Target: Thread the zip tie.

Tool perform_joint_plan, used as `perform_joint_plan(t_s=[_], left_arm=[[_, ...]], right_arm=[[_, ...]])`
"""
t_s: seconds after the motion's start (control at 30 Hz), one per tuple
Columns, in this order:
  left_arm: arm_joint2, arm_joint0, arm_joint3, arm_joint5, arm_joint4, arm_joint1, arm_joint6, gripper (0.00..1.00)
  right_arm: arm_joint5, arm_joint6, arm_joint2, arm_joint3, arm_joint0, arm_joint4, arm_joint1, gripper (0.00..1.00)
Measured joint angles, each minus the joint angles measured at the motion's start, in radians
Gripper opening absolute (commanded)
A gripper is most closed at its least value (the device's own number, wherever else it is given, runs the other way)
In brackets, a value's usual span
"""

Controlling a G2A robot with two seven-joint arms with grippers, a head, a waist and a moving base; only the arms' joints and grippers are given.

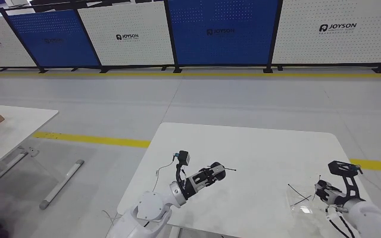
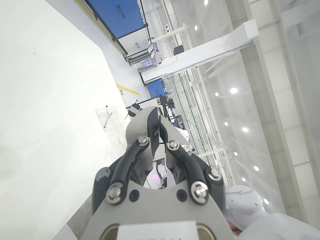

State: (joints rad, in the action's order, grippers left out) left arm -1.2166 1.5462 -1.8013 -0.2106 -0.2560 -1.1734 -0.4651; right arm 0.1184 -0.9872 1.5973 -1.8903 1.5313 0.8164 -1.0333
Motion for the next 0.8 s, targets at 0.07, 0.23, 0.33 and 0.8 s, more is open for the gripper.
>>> perform_joint_plan(t_s=[0.07, 0.23, 0.33, 0.8], left_arm=[[0.0, 0.0, 0.0, 0.0, 0.0, 0.0, 0.0, 0.0], [0.0, 0.0, 0.0, 0.0, 0.0, 0.0, 0.0, 0.0], [0.0, 0.0, 0.0, 0.0, 0.0, 0.0, 0.0, 0.0], [0.0, 0.0, 0.0, 0.0, 0.0, 0.0, 0.0, 0.0]], right_arm=[[0.0, 0.0, 0.0, 0.0, 0.0, 0.0, 0.0, 0.0], [0.0, 0.005, -0.001, 0.001, 0.002, 0.001, 0.0, 0.0], [0.016, 0.071, -0.007, 0.003, 0.018, -0.018, -0.005, 0.0], [-0.023, 0.291, 0.084, -0.029, 0.148, -0.332, -0.024, 0.0]])
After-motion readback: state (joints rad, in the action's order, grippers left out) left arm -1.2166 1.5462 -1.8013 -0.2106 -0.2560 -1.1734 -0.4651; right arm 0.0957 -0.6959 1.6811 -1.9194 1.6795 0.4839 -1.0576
